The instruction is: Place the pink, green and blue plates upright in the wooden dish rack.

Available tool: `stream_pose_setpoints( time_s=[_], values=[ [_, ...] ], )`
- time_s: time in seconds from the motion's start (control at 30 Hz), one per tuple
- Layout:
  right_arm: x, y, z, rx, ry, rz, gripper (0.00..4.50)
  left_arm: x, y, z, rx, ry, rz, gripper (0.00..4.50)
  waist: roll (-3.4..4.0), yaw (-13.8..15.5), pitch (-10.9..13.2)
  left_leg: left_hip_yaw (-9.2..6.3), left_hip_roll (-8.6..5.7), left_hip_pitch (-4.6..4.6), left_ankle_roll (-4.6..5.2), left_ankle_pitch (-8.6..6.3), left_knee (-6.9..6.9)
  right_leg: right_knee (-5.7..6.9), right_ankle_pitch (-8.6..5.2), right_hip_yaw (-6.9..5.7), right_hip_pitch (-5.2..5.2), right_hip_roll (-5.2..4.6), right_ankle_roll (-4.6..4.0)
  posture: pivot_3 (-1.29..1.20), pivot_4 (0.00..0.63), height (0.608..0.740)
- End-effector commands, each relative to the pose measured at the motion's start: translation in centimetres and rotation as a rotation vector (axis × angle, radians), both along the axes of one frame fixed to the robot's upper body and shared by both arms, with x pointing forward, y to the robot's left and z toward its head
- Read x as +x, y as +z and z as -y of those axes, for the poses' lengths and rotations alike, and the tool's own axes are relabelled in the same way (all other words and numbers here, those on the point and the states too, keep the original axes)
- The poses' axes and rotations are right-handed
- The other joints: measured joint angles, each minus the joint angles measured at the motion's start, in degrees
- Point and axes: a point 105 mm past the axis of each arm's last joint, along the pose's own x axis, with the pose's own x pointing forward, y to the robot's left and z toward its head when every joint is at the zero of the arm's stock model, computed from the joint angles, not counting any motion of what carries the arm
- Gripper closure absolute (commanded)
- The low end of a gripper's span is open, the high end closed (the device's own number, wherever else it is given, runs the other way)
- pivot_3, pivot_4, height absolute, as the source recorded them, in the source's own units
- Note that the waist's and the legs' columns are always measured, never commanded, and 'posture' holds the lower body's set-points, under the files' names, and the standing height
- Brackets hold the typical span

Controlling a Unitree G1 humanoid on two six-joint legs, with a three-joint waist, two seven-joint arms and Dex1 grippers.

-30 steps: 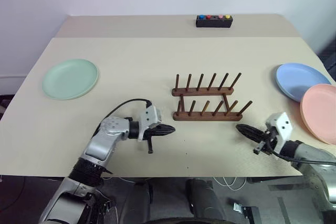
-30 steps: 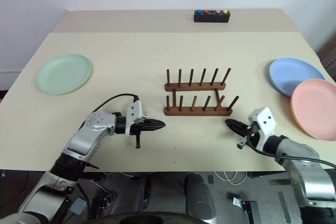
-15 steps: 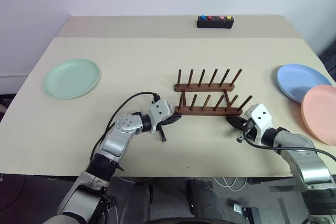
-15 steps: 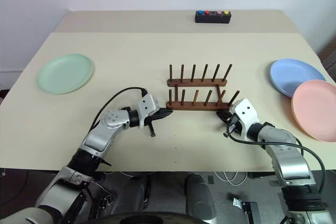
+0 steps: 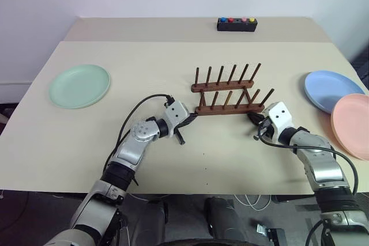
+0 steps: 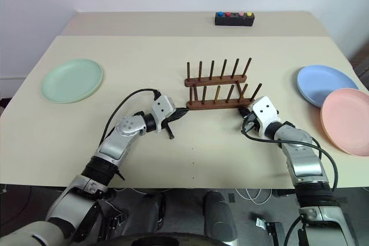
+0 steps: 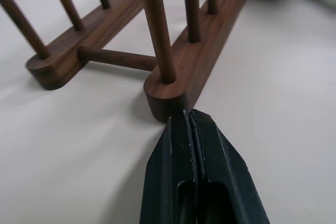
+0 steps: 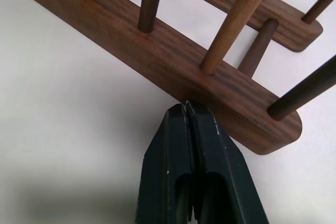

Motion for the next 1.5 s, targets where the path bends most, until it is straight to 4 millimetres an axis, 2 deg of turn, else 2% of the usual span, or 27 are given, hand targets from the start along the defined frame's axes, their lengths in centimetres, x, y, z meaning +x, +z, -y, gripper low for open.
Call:
stream_pose_setpoints(
  time_s=[0.03, 0.4, 0.5, 0.57, 0.73, 0.9, 0.93, 1.0, 1.03, 1.07, 1.2, 1.27, 1.3, 1.37, 1.4, 1.5],
  values=[
    [0.2, -0.1, -0.1, -0.014, -0.001, 0.015, 4.49, 0.8, -0.5, -1.0, 0.012, 0.064, -0.002, 4.5, 0.0, 0.0, 0.0, 0.0, 0.0, 0.0, 0.0, 0.0, 0.0, 0.0, 0.0, 0.0, 0.0, 0.0, 0.0, 0.0, 0.15, 0.73],
    [-0.1, -0.3, 0.0, -0.011, 0.01, 0.009, 4.49, 0.8, -0.9, -1.2, 0.009, 0.081, -0.006, 4.5, 0.01, -0.2, 0.0, 0.0, 0.0, 0.02, 0.0, 0.0, -0.02, 0.0, -0.01, 0.0, 0.0, 0.0, 0.0, 0.0, 0.15, 0.73],
    [-0.6, 0.2, 0.0, 0.032, 0.025, -0.007, 4.49, 0.5, -0.9, -1.3, 0.004, 0.071, -0.011, 4.5, 0.01, -0.1, 0.0, 0.0, 0.0, 0.02, 0.0, 0.0, -0.03, 0.0, -0.01, 0.0, 0.0, 0.0, 0.0, 0.0, 0.15, 0.73],
    [-1.3, 1.4, 0.5, 0.01, 0.04, 0.023, 4.49, -0.3, -0.5, -1.4, -0.022, 0.037, -0.025, 4.5, 0.01, -0.2, 0.0, 0.0, 0.0, 0.02, 0.0, 0.0, -0.05, 0.0, -0.01, 0.0, 0.0, 0.0, 0.01, 0.0, 0.15, 0.73],
    [-4.0, 4.1, 2.1, -0.039, 0.073, 0.037, 4.49, -3.0, 0.6, -3.2, -0.084, -0.03, -0.06, 4.5, 0.06, -0.4, 0.0, 0.01, 0.01, -0.05, 0.02, -0.01, -0.24, 0.0, 0.01, 0.02, -0.16, -0.01, 0.23, 0.0, 0.15, 0.73],
    [-5.4, 4.5, 1.6, 0.027, 0.127, -0.031, 4.49, -3.3, 1.4, -5.7, -0.105, 0.028, -0.074, 4.5, 0.04, -0.3, 0.0, 0.0, 0.03, -0.01, 0.02, -0.02, -0.17, 0.03, -0.09, 0.01, -0.13, 0.02, 0.02, 0.0, 0.15, 0.73],
    [-5.7, 4.4, 1.3, 0.034, 0.147, -0.052, 3.98, -3.4, 1.6, -6.4, -0.122, 0.04, -0.088, 4.5, 0.03, -0.3, 0.0, 0.0, 0.03, -0.03, 0.02, -0.02, -0.14, 0.02, -0.11, 0.01, -0.12, 0.01, 0.01, 0.0, 0.15, 0.73],
    [-6.7, 4.1, -0.3, 0.061, 0.228, -0.101, 3.28, -3.4, 2.5, -8.0, -0.174, 0.073, -0.107, 3.98, 0.02, -0.1, 0.0, 0.0, 0.03, -0.08, 0.02, -0.02, -0.1, -0.01, -0.11, 0.01, -0.13, 0.0, 0.0, 0.0, 0.15, 0.73],
    [-7.2, 4.1, -1.3, 0.079, 0.278, -0.121, 2.69, -3.4, 3.1, -8.9, -0.206, 0.098, -0.103, 3.65, 0.02, -0.2, 0.0, 0.0, 0.02, -0.11, 0.02, -0.02, -0.11, -0.02, -0.11, 0.01, -0.14, -0.02, -0.01, 0.0, 0.15, 0.73],
    [-7.7, 4.2, -2.2, 0.092, 0.326, -0.135, 2.29, -3.3, 3.8, -9.9, -0.227, 0.128, -0.089, 3.26, 0.02, -0.2, 0.0, 0.0, 0.02, -0.11, 0.02, -0.02, -0.13, -0.02, -0.1, 0.01, -0.15, -0.02, -0.01, 0.0, 0.15, 0.73],
    [-8.7, 4.6, -5.4, 0.074, 0.486, -0.128, 0.23, -2.7, 6.0, -15.4, -0.273, 0.346, -0.011, 1.23, 0.0, -0.3, 0.1, 0.0, 0.04, -0.1, 0.03, -0.02, -0.16, -0.01, -0.11, 0.0, -0.19, -0.01, 0.0, 0.0, 0.15, 0.73],
    [-8.4, 4.9, -6.2, 0.077, 0.516, -0.102, 0.22, -2.3, 6.4, -17.8, -0.287, 0.46, 0.013, 0.22, 0.0, -0.3, 0.1, 0.0, 0.04, -0.1, 0.02, -0.03, -0.15, -0.02, -0.15, 0.0, -0.19, -0.01, 0.05, 0.0, 0.15, 0.73],
    [-8.2, 5.1, -6.4, 0.079, 0.521, -0.09, 0.22, -2.1, 6.5, -18.8, -0.295, 0.511, 0.021, 0.05, -0.03, -0.3, 0.1, 0.01, 0.04, -0.1, 0.02, -0.03, -0.14, -0.03, -0.15, 0.0, -0.18, -0.02, 0.05, 0.0, 0.15, 0.73],
    [-7.4, 5.1, -6.3, 0.071, 0.506, -0.074, 0.22, -1.9, 6.9, -20.7, -0.292, 0.608, 0.054, 0.05, -0.08, 0.0, 0.1, 0.01, 0.04, -0.11, 0.02, -0.03, -0.12, -0.04, -0.15, 0.0, -0.18, -0.01, 0.05, 0.0, 0.15, 0.73],
    [-7.1, 4.8, -5.8, 0.046, 0.493, -0.075, 0.22, -2.2, 7.3, -20.9, -0.303, 0.609, 0.064, 0.05, -0.14, 0.1, 0.1, 0.0, 0.04, -0.11, 0.02, -0.03, -0.12, -0.05, -0.15, -0.02, -0.17, -0.02, 0.04, 0.0, 0.15, 0.73],
    [-6.3, 4.8, -4.7, -0.013, 0.461, -0.066, 0.22, -3.5, 7.3, -19.1, -0.291, 0.505, 0.056, 0.05, -0.29, 0.2, 0.1, 0.0, 0.03, -0.14, 0.01, -0.03, -0.13, -0.11, -0.1, -0.03, -0.15, -0.05, -0.03, 0.0, 0.15, 0.73]
  ],
)
